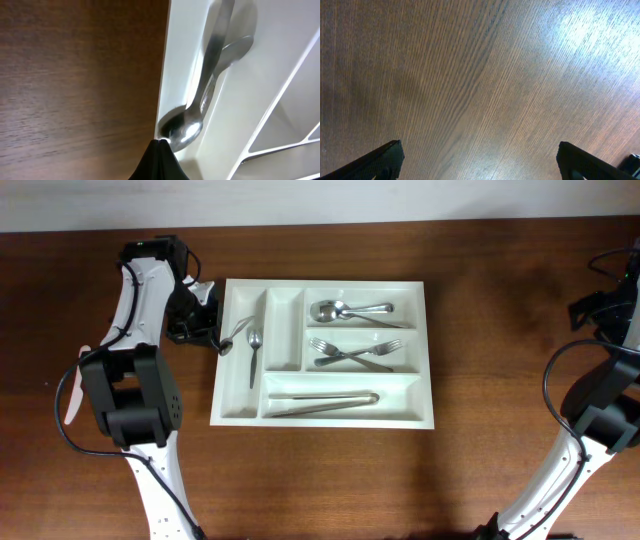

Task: Pack container
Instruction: 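Lower the spoon into the left compartment beside the first spoon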

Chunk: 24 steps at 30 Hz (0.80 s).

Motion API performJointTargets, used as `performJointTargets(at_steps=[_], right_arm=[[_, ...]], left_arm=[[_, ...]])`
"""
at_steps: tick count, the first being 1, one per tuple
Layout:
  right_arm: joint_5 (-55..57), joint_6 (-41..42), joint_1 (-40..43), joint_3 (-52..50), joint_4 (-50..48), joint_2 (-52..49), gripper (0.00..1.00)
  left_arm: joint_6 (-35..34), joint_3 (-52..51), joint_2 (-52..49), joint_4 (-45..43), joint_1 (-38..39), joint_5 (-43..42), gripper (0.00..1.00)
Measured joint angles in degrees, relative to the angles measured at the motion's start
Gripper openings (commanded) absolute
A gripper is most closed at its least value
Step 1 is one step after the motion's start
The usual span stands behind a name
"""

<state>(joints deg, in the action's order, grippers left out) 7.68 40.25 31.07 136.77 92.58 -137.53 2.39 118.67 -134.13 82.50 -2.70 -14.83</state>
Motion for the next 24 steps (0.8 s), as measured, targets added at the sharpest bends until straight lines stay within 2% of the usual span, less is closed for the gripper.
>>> performJointTargets(at_steps=[24], right_arm=[[0.00,0.02,0.00,0.00,0.00,0.00,0.99]], left_arm=[[0.02,0.00,0.00,-0.39,2.36,0.00,0.02]])
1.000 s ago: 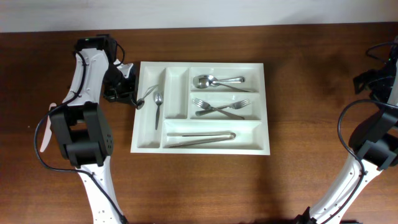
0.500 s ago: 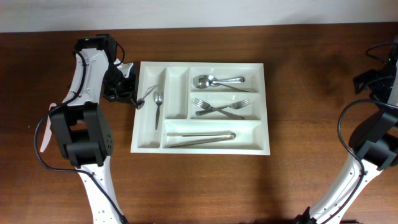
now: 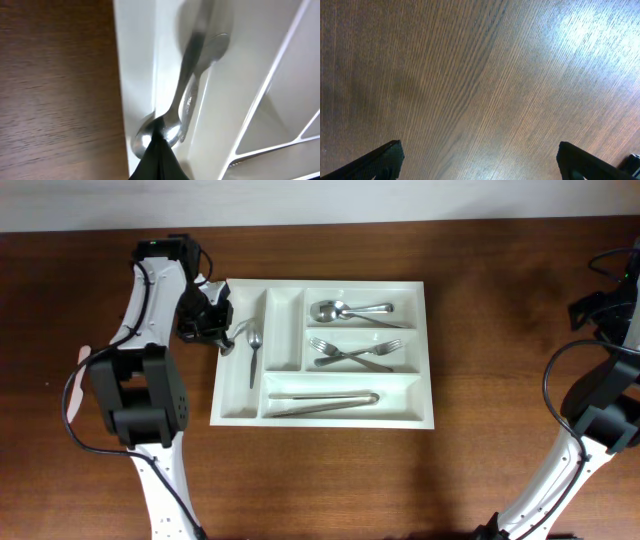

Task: Pack container
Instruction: 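Lower the spoon into the left compartment beside the first spoon, then press the spoon down into the compartment with the left gripper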

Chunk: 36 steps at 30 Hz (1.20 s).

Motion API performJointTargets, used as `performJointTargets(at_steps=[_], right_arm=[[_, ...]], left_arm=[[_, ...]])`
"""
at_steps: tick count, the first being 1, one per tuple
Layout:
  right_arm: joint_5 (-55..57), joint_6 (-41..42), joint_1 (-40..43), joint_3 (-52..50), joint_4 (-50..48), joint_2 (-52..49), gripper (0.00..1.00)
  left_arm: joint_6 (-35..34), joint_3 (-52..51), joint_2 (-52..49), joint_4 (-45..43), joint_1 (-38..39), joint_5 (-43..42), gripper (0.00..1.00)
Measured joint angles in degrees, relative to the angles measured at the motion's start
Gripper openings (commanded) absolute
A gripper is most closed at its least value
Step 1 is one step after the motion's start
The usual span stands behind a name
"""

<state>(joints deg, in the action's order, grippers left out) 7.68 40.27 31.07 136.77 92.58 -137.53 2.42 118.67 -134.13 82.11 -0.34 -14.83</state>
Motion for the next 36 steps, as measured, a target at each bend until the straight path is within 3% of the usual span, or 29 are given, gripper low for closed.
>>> performJointTargets(at_steps=[29,36], right_arm=[[-0.02,0.00,0.00,0.00,0.02,0.00,0.99],[0.00,-0.02,0.00,0.00,0.02,0.00,0.99]], left_arm=[[-0.48,0.00,0.00,-2.84,2.75,-3.32,0.02],[-1.18,0.00,0.00,-3.08,-1.95,-1.62,0.02]])
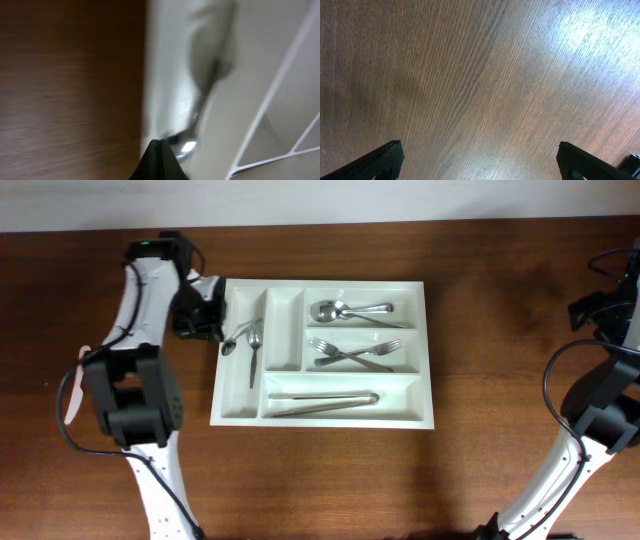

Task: Pack container
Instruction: 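Press the spoon down into the compartment with the left gripper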

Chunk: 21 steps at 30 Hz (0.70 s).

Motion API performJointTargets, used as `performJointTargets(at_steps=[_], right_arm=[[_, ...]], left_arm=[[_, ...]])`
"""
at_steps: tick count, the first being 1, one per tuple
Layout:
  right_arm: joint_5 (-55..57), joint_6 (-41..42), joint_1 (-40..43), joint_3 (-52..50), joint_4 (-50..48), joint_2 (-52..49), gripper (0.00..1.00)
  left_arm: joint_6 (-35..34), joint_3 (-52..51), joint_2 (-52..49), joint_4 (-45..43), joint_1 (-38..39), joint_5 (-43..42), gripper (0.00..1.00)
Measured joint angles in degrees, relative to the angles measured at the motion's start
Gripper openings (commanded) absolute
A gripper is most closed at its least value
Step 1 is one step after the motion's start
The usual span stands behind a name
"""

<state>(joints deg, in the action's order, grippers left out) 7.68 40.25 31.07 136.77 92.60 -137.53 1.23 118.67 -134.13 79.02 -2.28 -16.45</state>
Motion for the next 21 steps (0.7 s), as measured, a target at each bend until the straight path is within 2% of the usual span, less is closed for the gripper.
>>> performJointTargets(at_steps=[5,21], right_arm=[[0.00,0.04,0.00,0.00,0.00,0.00,0.98],[0.00,0.02,0.00,0.00,0.00,0.00,0.99]], left_arm=[[-0.15,0.00,0.00,0.07,-4.13,0.44,0.02],[1.16,0.00,0.00,3.37,-3.30,0.20,0.02]])
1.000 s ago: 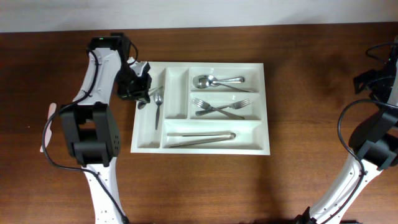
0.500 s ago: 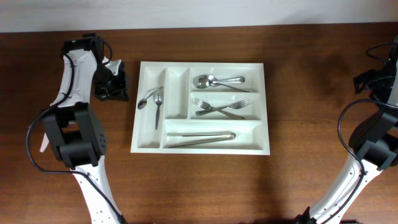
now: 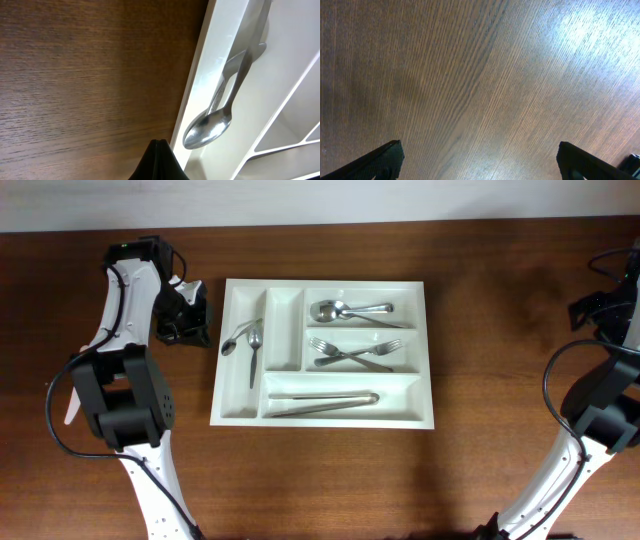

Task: Pack container
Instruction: 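Press the spoon down into the compartment with the left gripper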

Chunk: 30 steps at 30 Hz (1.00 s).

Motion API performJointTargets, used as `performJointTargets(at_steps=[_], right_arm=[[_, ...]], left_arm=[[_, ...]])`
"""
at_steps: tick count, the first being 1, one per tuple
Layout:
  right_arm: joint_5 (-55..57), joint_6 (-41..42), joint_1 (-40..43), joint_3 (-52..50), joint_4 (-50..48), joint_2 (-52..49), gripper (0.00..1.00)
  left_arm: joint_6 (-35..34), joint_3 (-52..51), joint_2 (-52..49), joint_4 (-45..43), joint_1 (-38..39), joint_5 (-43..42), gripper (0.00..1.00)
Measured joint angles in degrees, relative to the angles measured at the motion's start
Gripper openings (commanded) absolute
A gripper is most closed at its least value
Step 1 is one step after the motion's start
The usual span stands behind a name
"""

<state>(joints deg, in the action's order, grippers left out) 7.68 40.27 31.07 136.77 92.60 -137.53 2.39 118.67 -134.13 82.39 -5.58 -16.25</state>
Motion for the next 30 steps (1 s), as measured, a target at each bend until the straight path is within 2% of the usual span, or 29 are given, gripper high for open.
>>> performJointTargets(at_steps=[13,30], right_arm=[[0.00,0.00,0.00,0.00,0.00,0.00,0.99],[0.00,0.02,0.00,0.00,-0.02,0.00,0.99]], left_arm=[[3.61,0.00,0.00,1.29,4.04,-0.02,0.02],[3.85,0.00,0.00,0.09,3.91,0.00,0.02]])
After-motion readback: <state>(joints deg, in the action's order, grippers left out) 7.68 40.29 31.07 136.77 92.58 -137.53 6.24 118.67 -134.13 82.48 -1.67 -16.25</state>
